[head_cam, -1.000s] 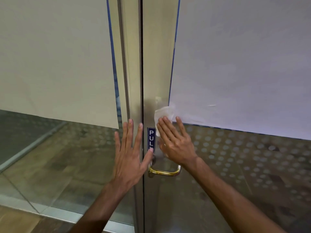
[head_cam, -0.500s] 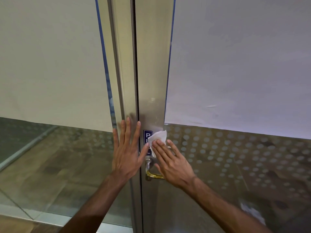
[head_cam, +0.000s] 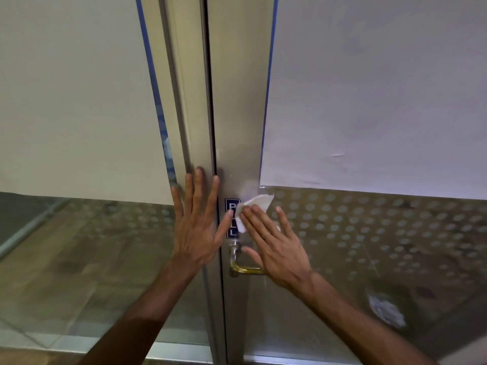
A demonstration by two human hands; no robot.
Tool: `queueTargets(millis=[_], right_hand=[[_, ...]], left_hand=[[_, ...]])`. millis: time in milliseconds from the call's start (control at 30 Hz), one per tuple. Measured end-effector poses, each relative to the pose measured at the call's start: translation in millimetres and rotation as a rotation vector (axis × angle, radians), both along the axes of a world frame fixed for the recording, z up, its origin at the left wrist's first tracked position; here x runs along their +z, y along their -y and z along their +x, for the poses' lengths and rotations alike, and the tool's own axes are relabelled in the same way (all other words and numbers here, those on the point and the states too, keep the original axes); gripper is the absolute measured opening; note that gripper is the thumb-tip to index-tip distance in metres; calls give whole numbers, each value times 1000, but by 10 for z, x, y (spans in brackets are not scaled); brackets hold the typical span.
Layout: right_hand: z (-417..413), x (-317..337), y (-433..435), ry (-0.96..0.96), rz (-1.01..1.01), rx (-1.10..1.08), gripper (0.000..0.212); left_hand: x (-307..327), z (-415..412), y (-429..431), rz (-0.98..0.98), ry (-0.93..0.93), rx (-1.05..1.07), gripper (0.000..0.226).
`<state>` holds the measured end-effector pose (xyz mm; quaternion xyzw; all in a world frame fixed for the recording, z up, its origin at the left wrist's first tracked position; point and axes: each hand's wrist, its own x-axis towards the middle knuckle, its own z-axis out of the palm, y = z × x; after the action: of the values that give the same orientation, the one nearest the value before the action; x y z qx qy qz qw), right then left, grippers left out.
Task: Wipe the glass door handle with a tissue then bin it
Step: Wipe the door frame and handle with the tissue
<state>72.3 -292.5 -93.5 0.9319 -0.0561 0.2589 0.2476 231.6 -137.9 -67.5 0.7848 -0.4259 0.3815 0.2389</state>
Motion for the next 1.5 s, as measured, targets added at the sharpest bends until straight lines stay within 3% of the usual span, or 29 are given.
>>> queueTargets(millis=[300,567,733,1000,1167,1367,1500], right_hand=[[-65,-293,-24,-116,7,-49,81],[89,26,-57,9,-19,-117,85],[138,107,-103,68,79,-67,87],[-85,-173,-131,-180,102,-50,90],[-17,111,-80,-129,24,-61,89],[144,286,-127,17,98,-62,88],[67,43,-183,-85,137,-76,88]], left_hand=[[-98,93,34,-59,59,-23,81],[-38,140,58,-101,96,-67,79],[-63,185,82,-100,90,-104,81],[-113,257,106,-68,90,-63,83],[-70,262,118,-99,98,-78,80],[-41,259,122,-107,76,-82,79],[-63,276,100,-93,77,-82,80]])
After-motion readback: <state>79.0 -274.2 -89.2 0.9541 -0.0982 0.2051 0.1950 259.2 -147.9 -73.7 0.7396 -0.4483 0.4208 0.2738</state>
